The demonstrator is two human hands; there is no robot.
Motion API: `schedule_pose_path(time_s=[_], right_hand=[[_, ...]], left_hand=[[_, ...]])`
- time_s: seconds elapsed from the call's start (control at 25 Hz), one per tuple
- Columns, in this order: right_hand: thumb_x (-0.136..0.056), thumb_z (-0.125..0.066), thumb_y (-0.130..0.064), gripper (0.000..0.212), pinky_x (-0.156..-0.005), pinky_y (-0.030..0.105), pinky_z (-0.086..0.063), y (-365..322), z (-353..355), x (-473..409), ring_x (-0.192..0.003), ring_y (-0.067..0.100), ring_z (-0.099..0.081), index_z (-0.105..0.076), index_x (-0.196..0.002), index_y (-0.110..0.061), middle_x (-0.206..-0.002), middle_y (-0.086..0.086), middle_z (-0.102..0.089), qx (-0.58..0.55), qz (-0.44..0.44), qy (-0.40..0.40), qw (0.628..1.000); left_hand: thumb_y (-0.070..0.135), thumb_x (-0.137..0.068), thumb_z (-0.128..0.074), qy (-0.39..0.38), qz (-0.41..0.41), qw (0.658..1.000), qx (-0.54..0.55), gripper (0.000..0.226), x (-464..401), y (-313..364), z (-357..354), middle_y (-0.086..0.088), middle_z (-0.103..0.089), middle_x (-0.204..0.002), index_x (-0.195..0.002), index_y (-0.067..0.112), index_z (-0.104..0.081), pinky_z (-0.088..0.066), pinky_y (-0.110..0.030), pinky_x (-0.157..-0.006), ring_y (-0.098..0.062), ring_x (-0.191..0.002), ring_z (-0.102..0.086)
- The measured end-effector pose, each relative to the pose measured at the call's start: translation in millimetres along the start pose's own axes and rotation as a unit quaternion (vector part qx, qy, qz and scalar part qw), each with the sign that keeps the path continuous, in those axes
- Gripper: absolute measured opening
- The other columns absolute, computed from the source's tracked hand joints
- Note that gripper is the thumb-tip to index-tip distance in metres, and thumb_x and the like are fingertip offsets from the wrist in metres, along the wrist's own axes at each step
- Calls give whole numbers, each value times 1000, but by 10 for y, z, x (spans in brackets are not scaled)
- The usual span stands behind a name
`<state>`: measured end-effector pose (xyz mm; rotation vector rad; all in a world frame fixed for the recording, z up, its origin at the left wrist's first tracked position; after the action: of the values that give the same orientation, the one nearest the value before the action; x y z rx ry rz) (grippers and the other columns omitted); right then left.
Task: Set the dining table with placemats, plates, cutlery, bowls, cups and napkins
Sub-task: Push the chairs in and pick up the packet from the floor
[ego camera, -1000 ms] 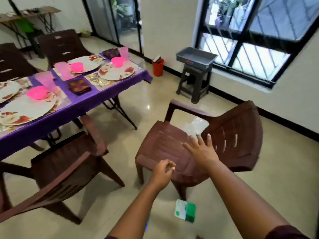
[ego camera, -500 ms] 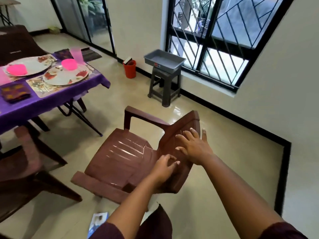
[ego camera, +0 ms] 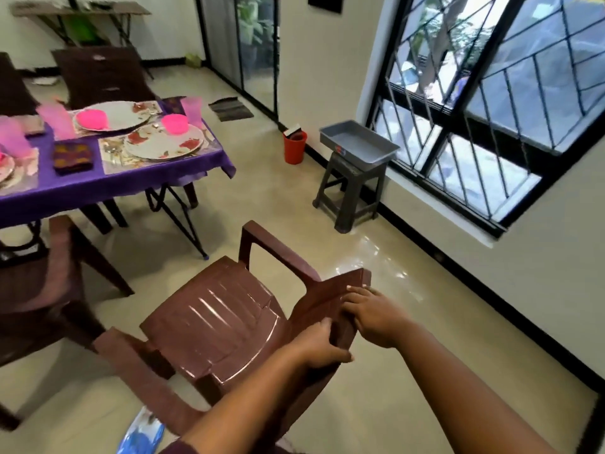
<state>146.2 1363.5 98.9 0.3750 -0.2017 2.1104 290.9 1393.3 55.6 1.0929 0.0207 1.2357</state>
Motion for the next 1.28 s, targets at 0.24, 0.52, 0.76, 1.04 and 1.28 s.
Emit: schedule_pose_path(time_s=[0.24, 0.52, 0.76, 1.04, 1.28], right_hand=[[-88, -54, -14, 53, -121, 42, -9, 98, 121, -276, -141, 21, -31, -48, -139, -26, -145, -1, -47, 84, 129, -91, 984], [-90, -54, -19, 37, -105, 36, -42, 168, -34, -400, -117, 22, -57, -57, -126, -24, -126, -2, -61, 113, 203, 13, 972], [-90, -47, -13, 30, -85, 38, -54, 135, -34, -452, -100, 25, -66, -59, -116, -20, -113, 1, -67, 141, 265, 13, 954], [-94, -41, -4, 25, -84, 40, -51, -280, 86, -659, -101, 33, -65, -57, -112, -8, -111, 10, -67, 146, 269, 33, 951], [-92, -42, -3, 26, -81, 38, -52, -863, 321, -1430, -97, 32, -66, -61, -110, -9, -106, 9, -68, 121, 248, 49, 960]], left_hand=[[42, -79, -65, 15, 72, 994, -77, 72, 51, 199, 46, -11, -54, -130, -138, 14, -35, -47, -37, -83, -30, -111, -56], [10, -90, -53, 256, 195, 928, -187, 37, 378, 397, -422, -10, -60, -123, -126, 14, -45, -47, -41, -89, -32, -110, -61], [20, -63, -85, 336, 187, 885, -264, 35, 560, 342, -522, 1, -68, -72, -91, 19, -64, -46, -27, -48, -18, -62, -67], [17, -40, -91, 351, 169, 864, -320, 45, 677, -189, -153, 4, -59, -57, -77, 22, -66, -38, -21, -38, -15, -43, -58], [13, -40, -91, 352, 167, 850, -356, 42, 730, -939, 697, 4, -58, -56, -73, 21, -66, -40, -22, -39, -17, -43, -57]])
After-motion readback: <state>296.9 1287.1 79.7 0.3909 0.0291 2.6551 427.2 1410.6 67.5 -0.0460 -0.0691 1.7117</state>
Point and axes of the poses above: each hand's wrist, its own x-axis away from the middle knuckle, its own z-axis out of the back of the hand, y = z × x, the point moved 3 cm from there along -x, towards the middle knuckle
